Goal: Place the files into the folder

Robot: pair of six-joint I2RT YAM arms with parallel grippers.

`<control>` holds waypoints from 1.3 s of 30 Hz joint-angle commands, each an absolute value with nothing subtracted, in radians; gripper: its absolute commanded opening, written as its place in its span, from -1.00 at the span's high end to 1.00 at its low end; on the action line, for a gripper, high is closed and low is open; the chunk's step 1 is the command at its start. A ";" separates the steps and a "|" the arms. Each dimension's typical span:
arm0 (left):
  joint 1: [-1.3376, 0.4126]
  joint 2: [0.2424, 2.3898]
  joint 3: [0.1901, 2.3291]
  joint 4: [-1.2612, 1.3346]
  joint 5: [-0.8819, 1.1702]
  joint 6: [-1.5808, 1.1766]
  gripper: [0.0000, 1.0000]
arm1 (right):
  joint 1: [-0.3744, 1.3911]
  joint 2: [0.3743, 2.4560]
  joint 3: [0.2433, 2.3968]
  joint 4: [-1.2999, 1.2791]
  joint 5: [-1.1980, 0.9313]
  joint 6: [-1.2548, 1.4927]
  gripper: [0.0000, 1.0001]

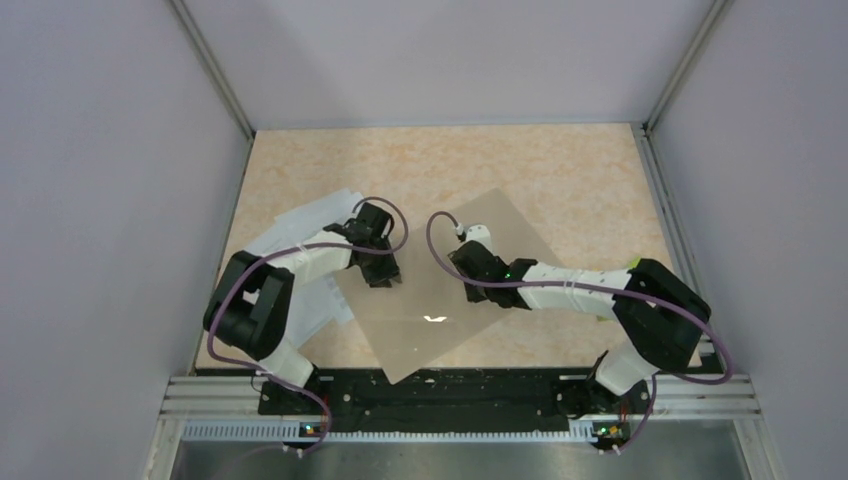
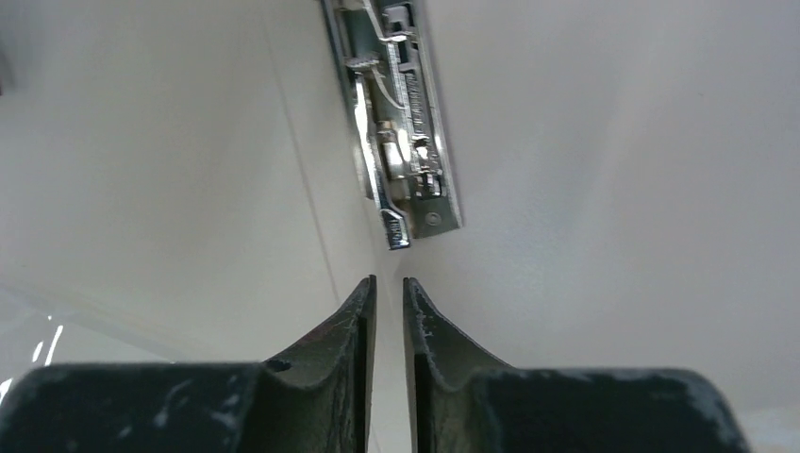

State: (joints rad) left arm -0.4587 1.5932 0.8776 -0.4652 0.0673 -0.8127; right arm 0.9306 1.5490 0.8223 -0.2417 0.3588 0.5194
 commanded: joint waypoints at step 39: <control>-0.503 1.198 0.637 -0.462 -0.036 -0.994 -0.54 | 0.935 1.658 0.964 -0.287 0.321 0.572 0.83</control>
